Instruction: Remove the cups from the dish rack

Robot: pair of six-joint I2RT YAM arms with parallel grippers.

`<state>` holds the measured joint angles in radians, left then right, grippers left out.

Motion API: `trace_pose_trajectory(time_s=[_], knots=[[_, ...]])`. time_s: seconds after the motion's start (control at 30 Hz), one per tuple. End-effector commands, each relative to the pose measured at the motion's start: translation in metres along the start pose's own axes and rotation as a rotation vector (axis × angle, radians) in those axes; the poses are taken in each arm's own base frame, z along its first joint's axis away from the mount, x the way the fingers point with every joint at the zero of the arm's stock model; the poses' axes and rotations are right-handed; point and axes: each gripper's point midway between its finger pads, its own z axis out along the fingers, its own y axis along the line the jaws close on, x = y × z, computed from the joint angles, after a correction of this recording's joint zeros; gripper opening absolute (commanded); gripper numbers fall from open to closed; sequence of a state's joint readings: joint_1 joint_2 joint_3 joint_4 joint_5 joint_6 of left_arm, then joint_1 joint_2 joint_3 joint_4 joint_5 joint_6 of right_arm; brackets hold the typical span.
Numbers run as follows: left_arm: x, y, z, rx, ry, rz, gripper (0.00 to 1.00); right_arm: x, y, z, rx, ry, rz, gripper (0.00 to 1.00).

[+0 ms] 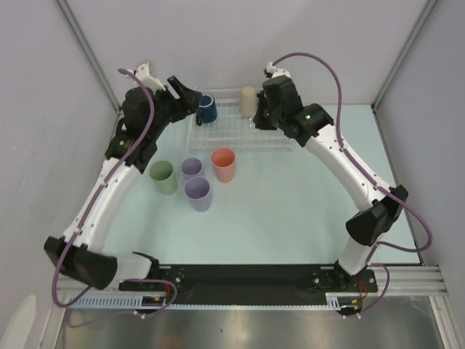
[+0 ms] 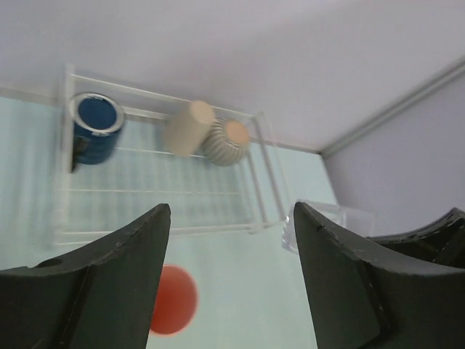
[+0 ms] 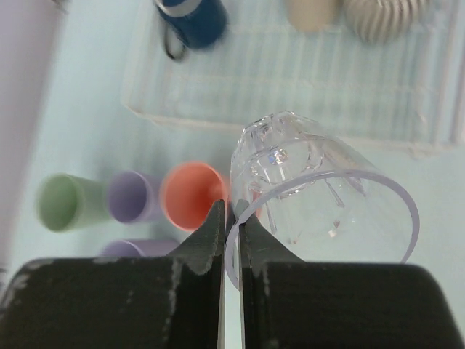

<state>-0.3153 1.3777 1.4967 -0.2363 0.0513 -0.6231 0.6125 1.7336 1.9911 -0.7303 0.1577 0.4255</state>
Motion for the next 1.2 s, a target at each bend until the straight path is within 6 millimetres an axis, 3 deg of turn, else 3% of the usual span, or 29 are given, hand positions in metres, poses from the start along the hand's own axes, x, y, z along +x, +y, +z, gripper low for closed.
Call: trace_pose_trajectory(time_s=[0.0, 0.03, 0.1, 0.2, 0.4, 0.57, 0.97, 1.17], knots=[[0.01, 0.061, -0.051, -0.33, -0.047, 0.253, 0.74, 0.054, -0.049, -0.012, 0.331, 0.109, -0.179, 0.0], [0.02, 0.067, -0.058, -0.353, -0.029, 0.271, 0.74, 0.062, -0.051, -0.012, 0.347, 0.123, -0.193, 0.0], [0.012, 0.069, -0.081, -0.378, -0.074, 0.279, 0.74, 0.074, -0.053, -0.015, 0.362, 0.151, -0.182, 0.0], [0.017, 0.075, -0.102, -0.393, -0.073, 0.286, 0.74, 0.093, -0.055, -0.018, 0.357, 0.184, -0.162, 0.0], [0.024, 0.074, -0.118, -0.374, -0.065, 0.27, 0.74, 0.132, -0.055, 0.0, 0.31, 0.251, -0.135, 0.0], [0.024, 0.071, -0.134, -0.347, -0.084, 0.237, 0.74, 0.152, -0.05, 0.022, 0.287, 0.308, -0.142, 0.0], [0.039, 0.079, -0.143, -0.355, -0.053, 0.213, 0.74, 0.195, -0.058, 0.065, 0.276, 0.454, -0.139, 0.0], [0.041, 0.081, -0.145, -0.367, -0.046, 0.203, 0.74, 0.195, -0.066, 0.086, 0.276, 0.496, -0.122, 0.0]])
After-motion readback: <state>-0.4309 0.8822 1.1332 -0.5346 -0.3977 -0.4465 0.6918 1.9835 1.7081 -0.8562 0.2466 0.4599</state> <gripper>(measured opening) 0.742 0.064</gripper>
